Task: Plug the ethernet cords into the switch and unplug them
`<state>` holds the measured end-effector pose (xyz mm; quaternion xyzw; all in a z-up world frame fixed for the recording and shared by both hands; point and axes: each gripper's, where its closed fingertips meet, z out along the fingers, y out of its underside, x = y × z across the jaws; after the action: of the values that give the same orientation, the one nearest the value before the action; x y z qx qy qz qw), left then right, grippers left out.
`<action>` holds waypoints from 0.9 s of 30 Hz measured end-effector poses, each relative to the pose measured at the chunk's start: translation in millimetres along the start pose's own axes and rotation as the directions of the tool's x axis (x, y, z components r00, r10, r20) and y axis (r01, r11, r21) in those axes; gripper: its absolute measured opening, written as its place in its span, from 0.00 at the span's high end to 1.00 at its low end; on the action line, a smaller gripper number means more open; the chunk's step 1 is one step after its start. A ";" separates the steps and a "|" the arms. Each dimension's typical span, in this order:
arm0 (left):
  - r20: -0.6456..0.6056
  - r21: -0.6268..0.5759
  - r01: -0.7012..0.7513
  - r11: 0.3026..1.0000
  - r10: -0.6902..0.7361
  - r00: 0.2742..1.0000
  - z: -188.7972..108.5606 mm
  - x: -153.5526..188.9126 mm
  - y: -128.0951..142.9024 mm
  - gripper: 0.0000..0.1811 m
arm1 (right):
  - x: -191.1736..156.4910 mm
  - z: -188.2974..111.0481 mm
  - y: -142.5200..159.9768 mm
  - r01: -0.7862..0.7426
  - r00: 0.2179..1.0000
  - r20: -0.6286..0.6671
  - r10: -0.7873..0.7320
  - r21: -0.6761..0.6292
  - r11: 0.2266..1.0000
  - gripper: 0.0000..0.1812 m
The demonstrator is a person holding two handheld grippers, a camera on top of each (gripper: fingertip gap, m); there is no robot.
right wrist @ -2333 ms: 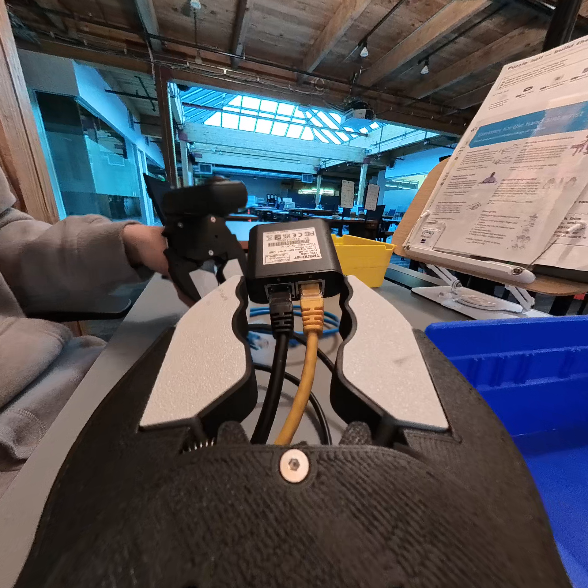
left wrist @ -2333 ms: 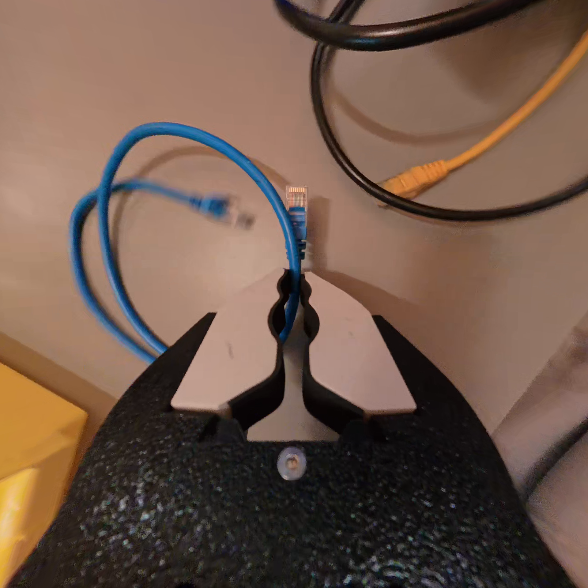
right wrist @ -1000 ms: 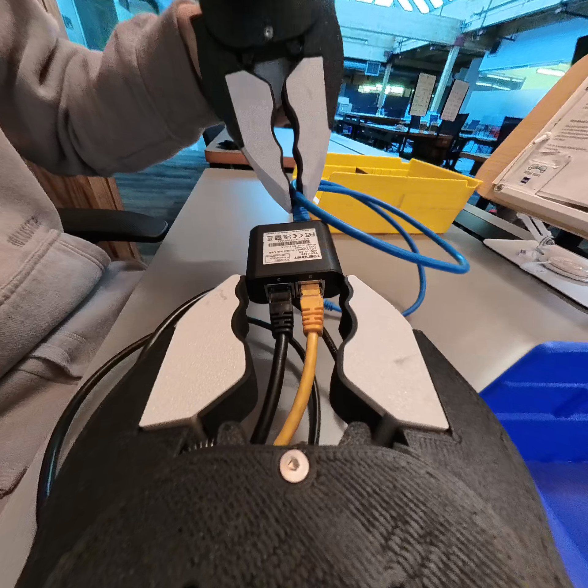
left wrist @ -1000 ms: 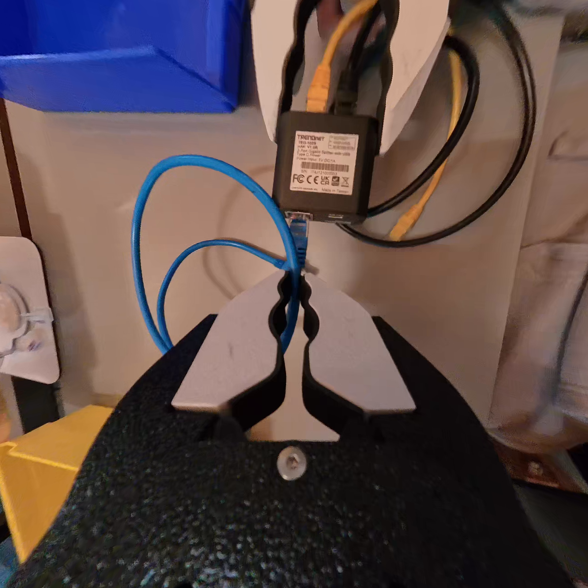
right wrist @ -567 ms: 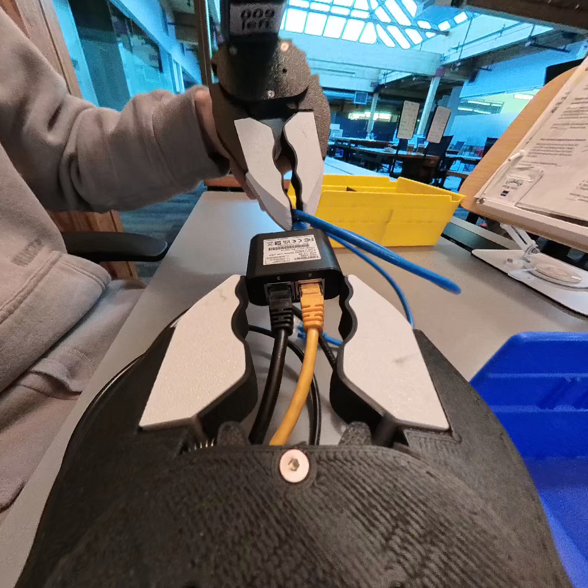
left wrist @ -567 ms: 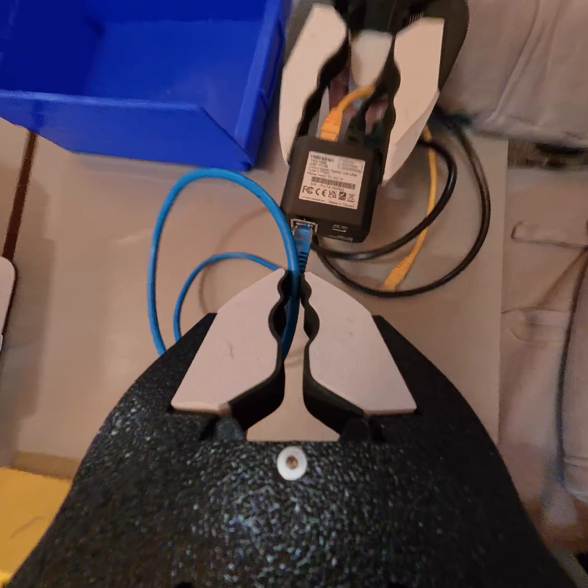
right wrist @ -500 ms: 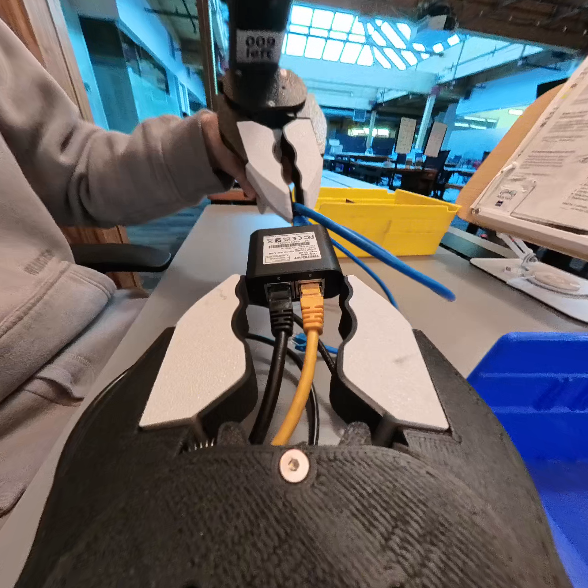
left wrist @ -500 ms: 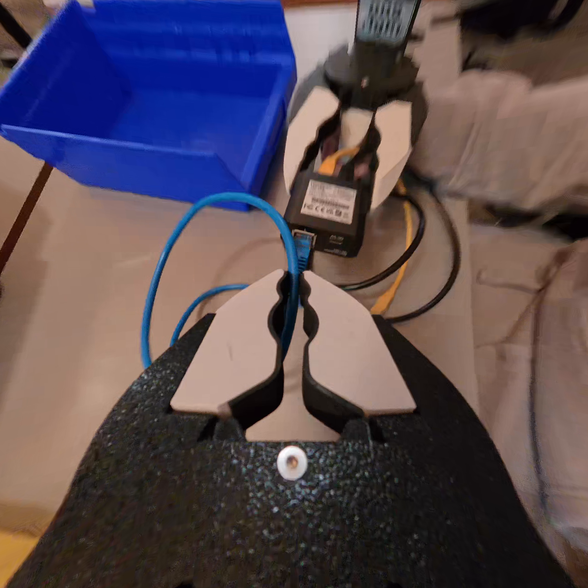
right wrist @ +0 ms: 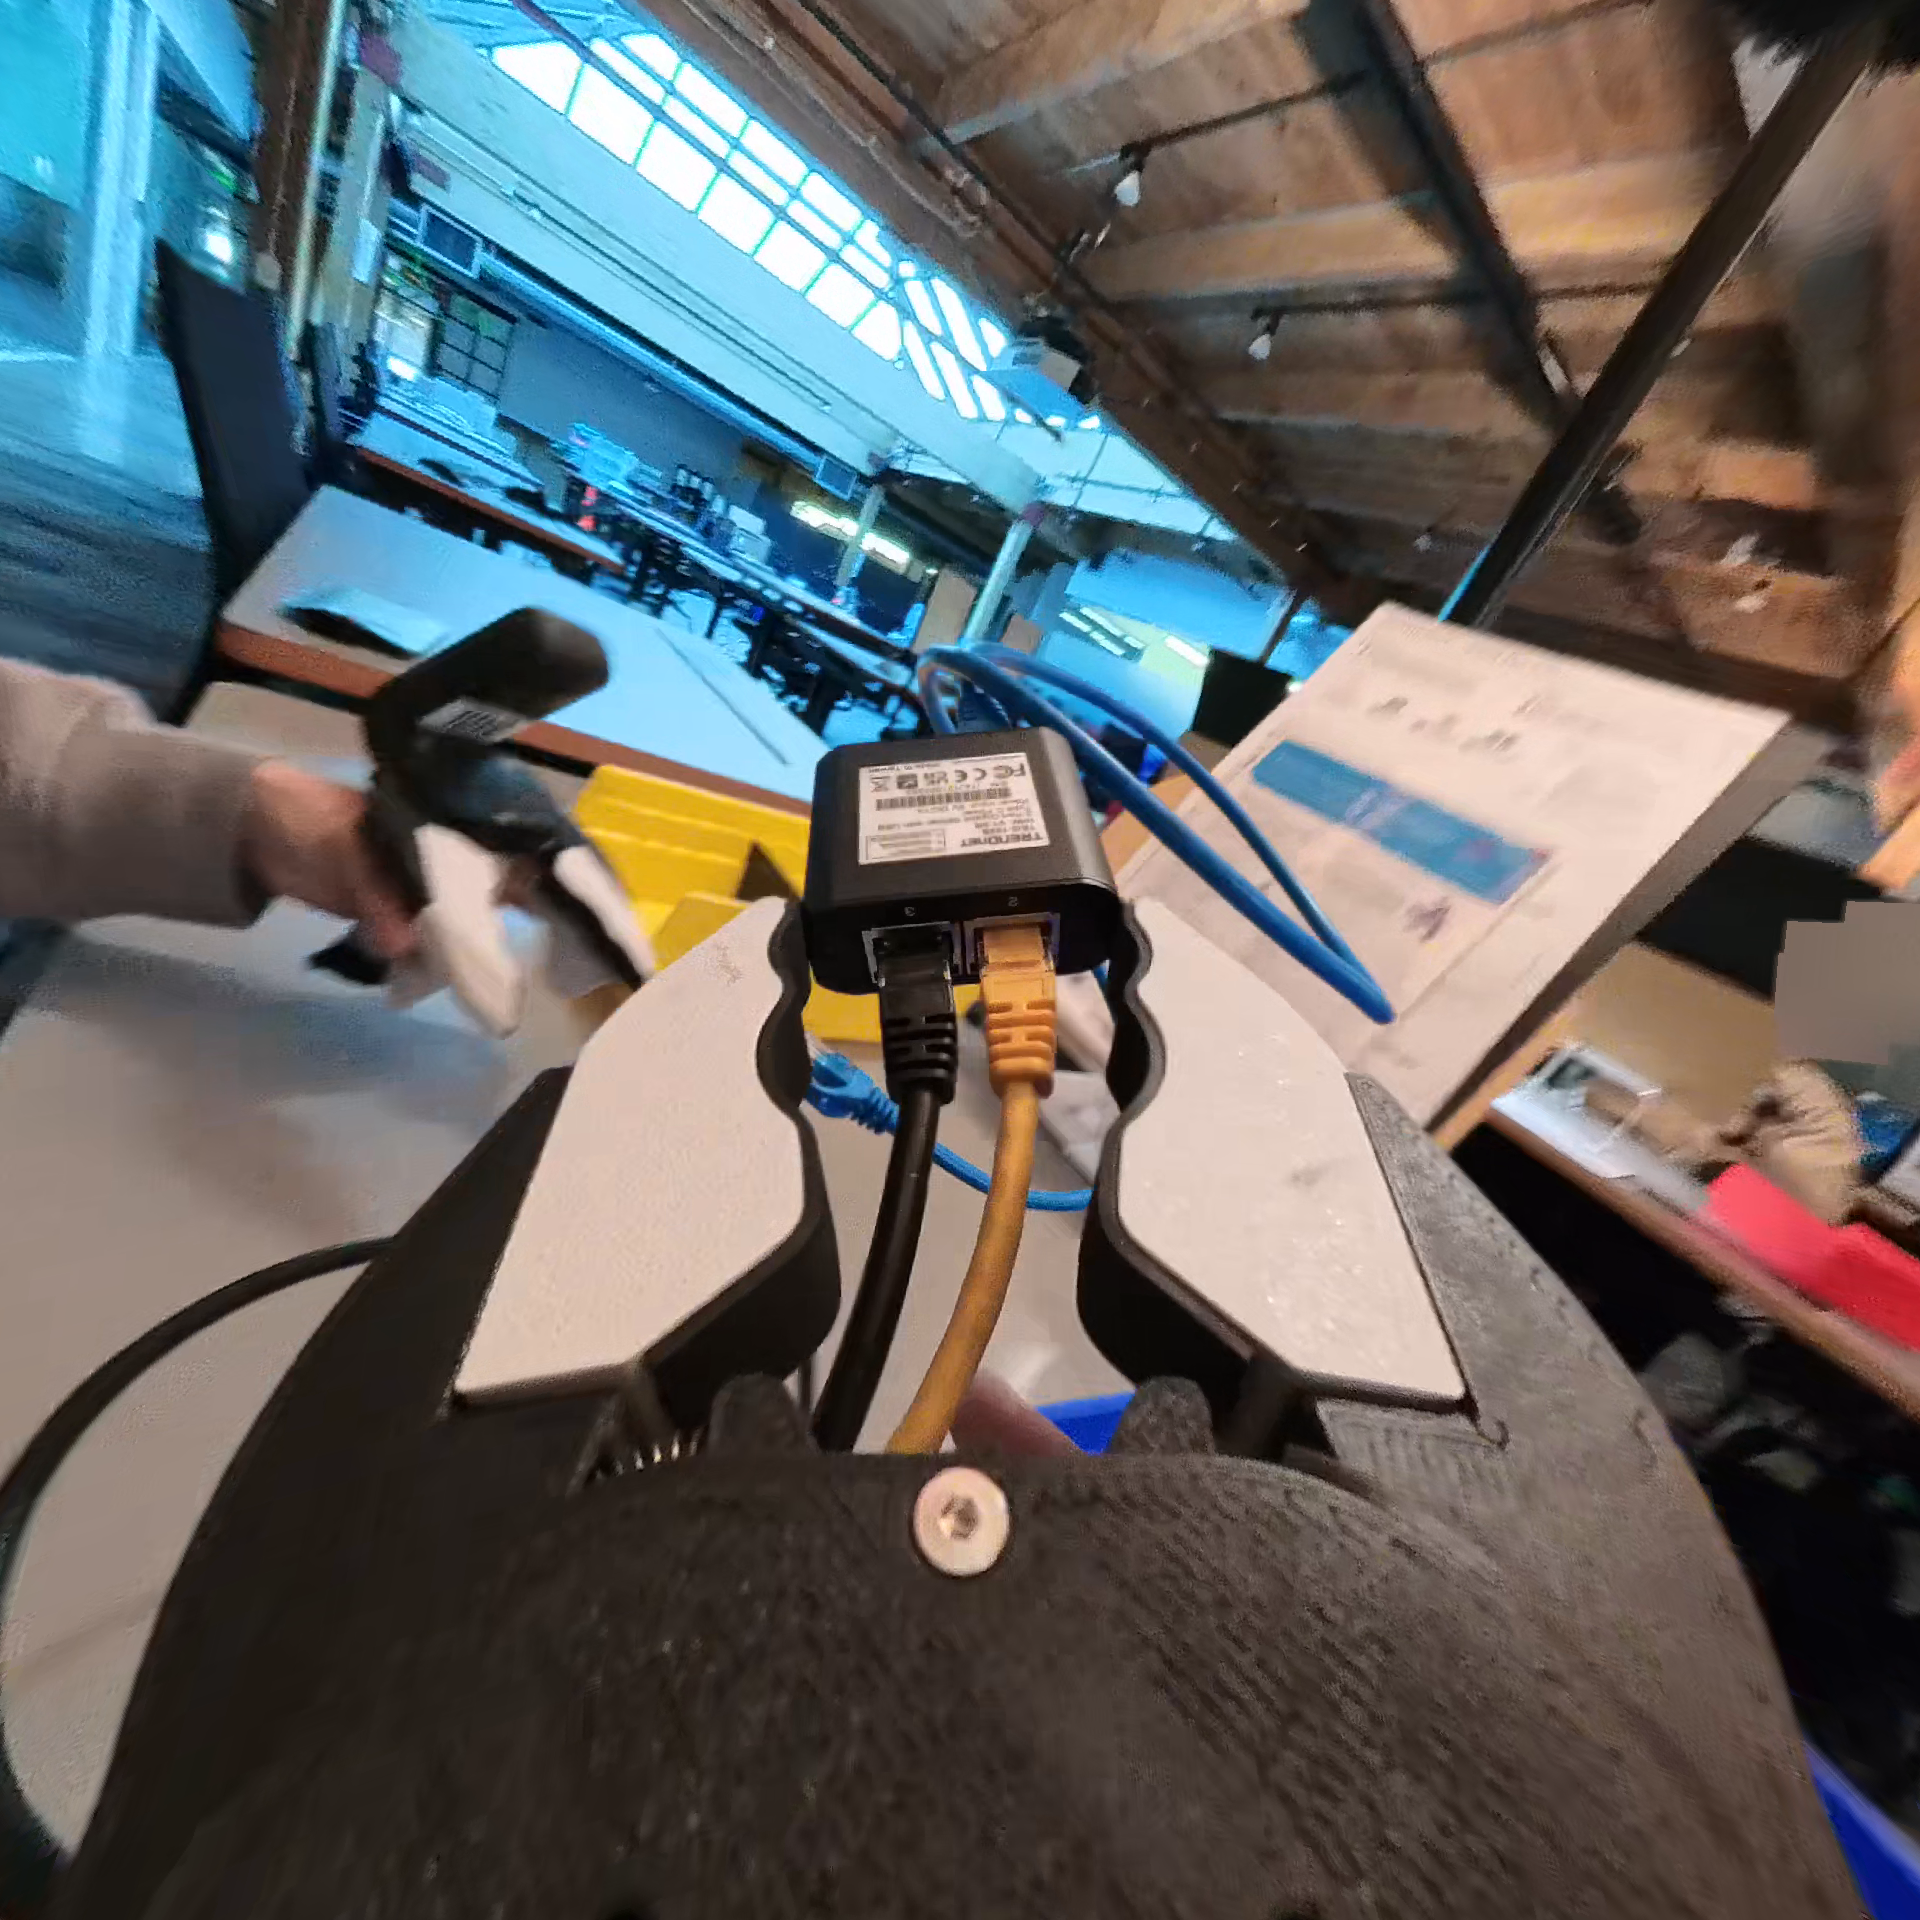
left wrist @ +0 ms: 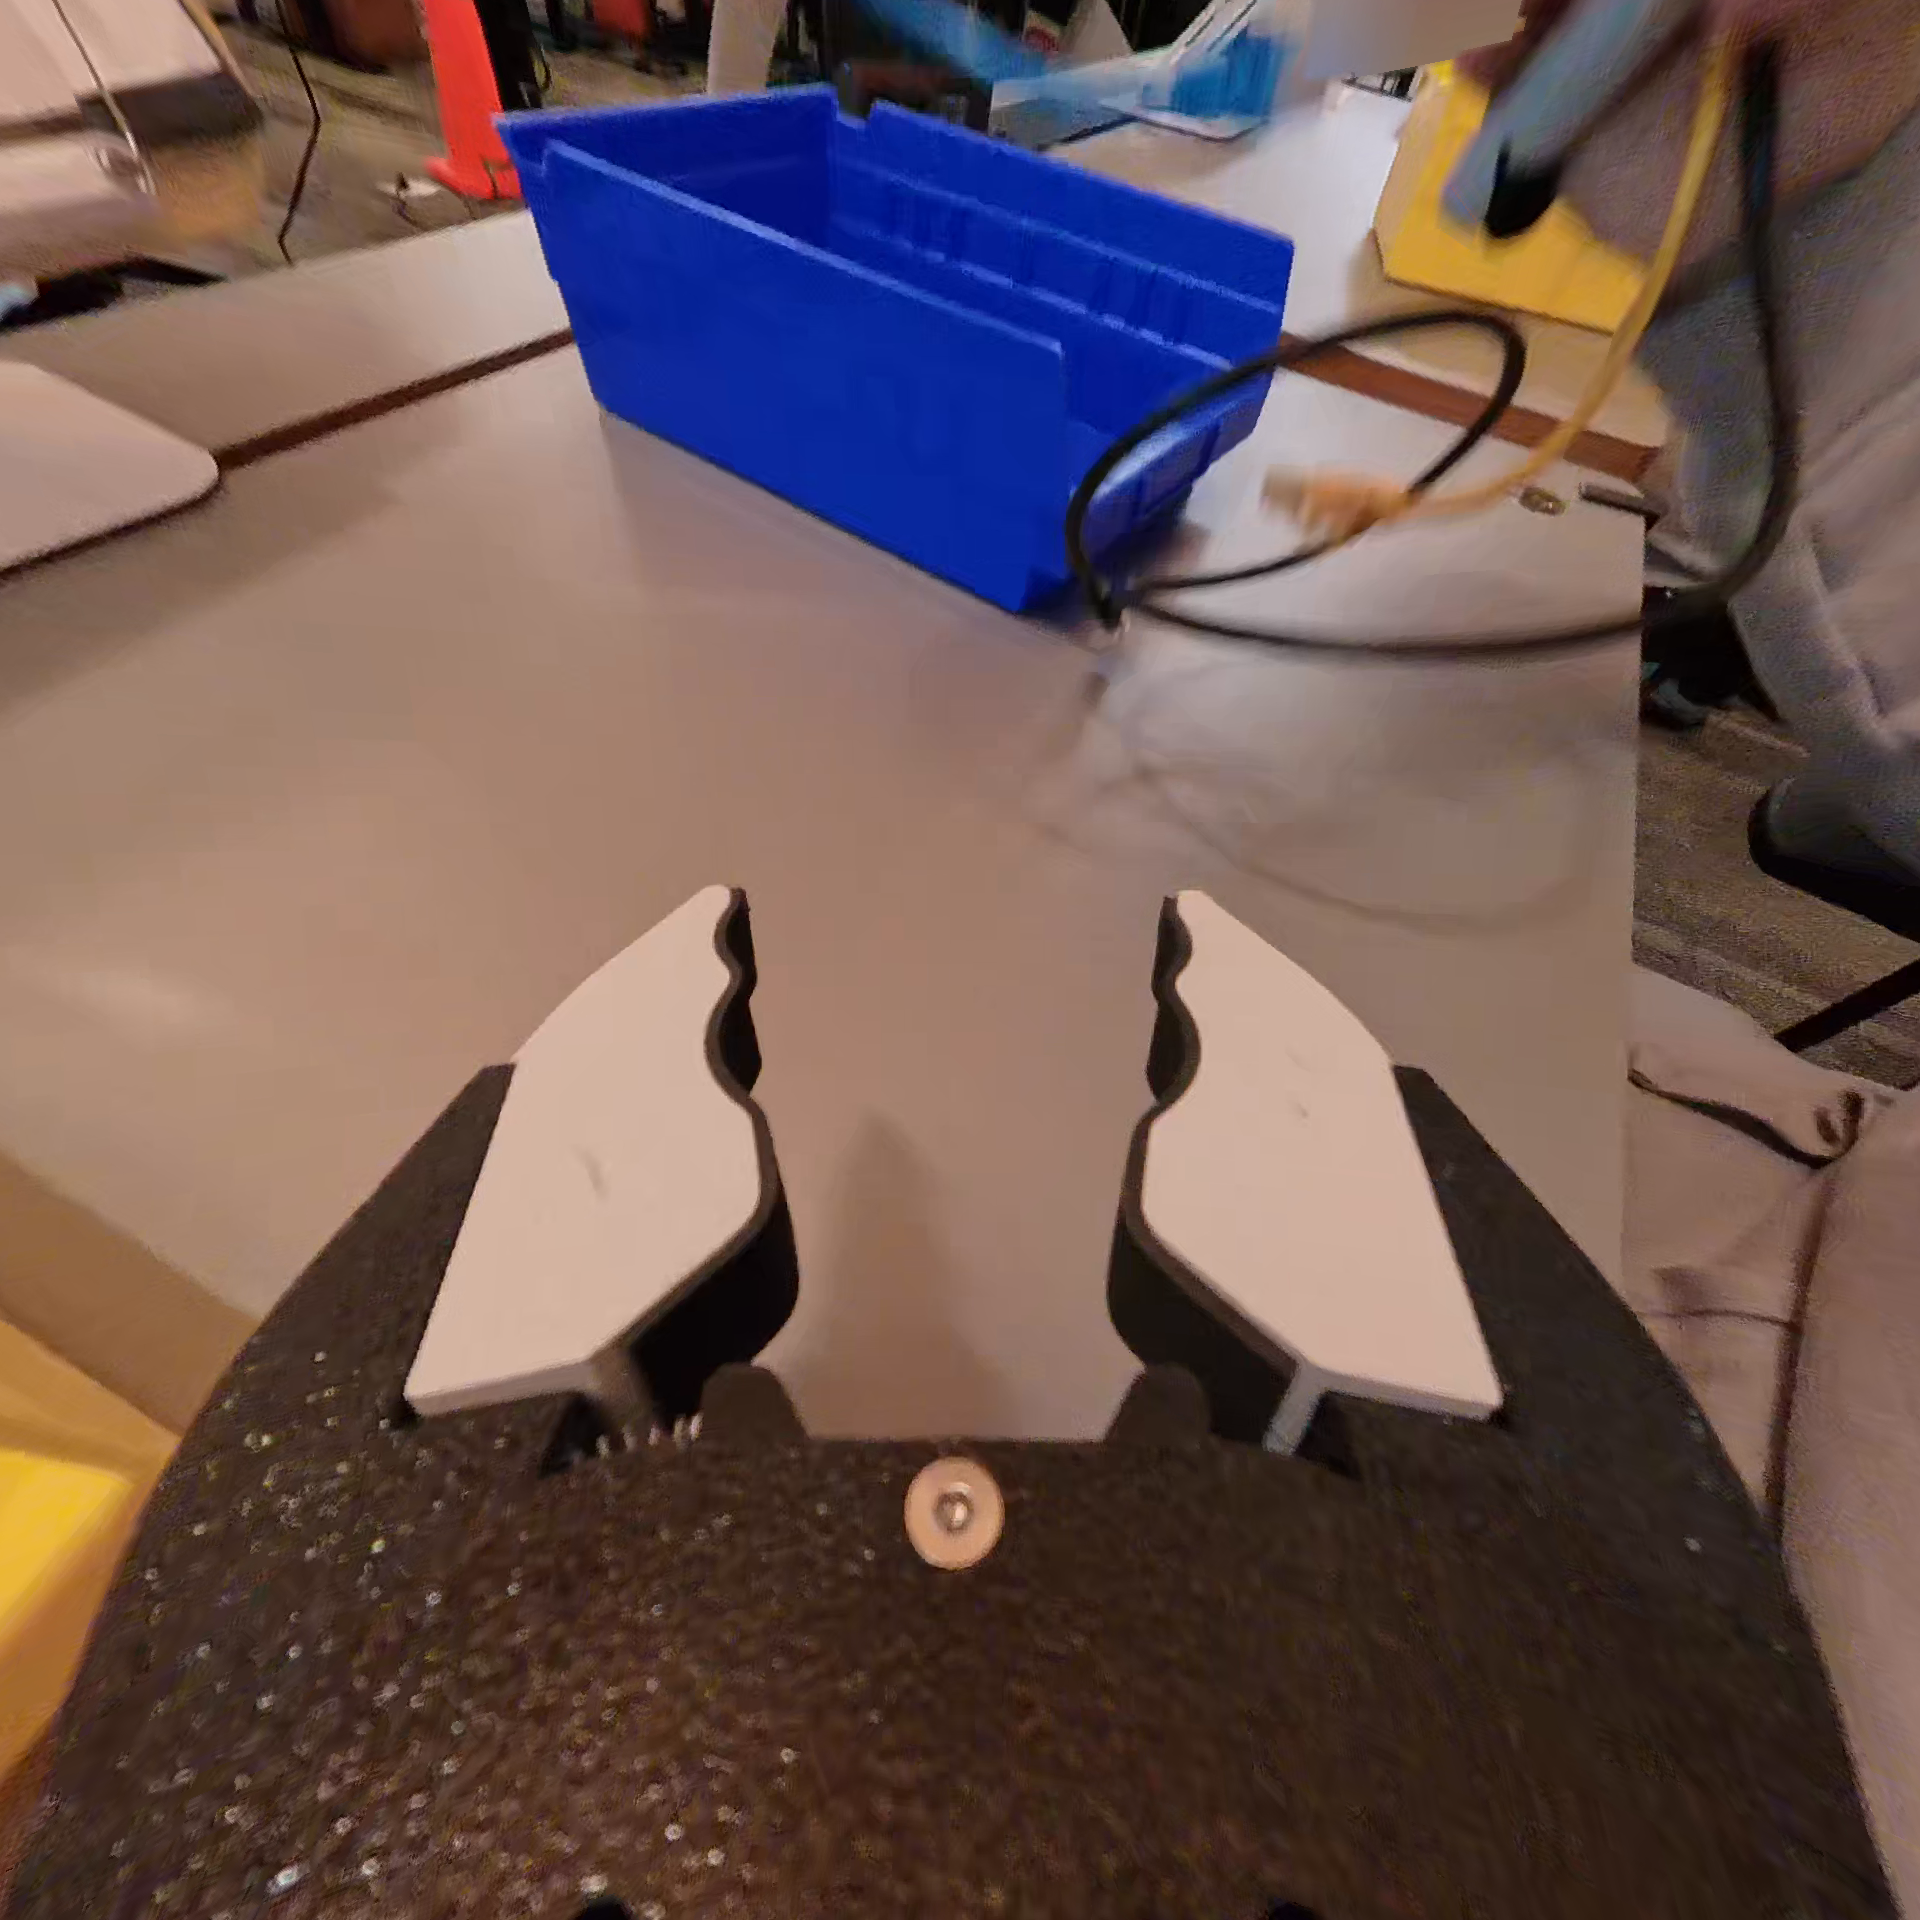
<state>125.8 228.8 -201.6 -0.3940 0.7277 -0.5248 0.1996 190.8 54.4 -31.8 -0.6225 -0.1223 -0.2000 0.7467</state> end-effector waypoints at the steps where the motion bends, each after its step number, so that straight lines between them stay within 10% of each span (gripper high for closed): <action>1: 0.000 -0.007 0.006 1.000 -0.006 1.000 -0.6 0.3 6.0 0.60 | 16.1 -0.7 -11.0 0.038 0.998 -0.043 -0.038 0.005 0.999 0.69; 14: -0.071 -0.004 0.029 1.000 -0.029 0.997 3.2 6.4 17.4 0.64 | 178.1 -15.9 -91.2 0.135 0.945 -0.309 -0.111 0.059 0.989 0.69; 19: -0.095 0.003 0.055 0.998 -0.054 0.994 8.1 9.1 17.7 0.65 | 215.7 -29.8 -6.1 0.262 0.755 -0.559 -0.343 -0.223 0.939 0.69; 27: -0.125 -0.016 0.037 0.999 -0.039 0.991 12.4 23.5 19.3 0.65 | 175.5 -34.2 176.3 0.171 0.708 -0.441 -0.551 -0.650 0.740 0.69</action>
<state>113.2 205.6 -221.1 -0.3751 0.7349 -0.5472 0.1407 424.3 20.8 -117.9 -0.6763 0.0635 -0.5653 0.4679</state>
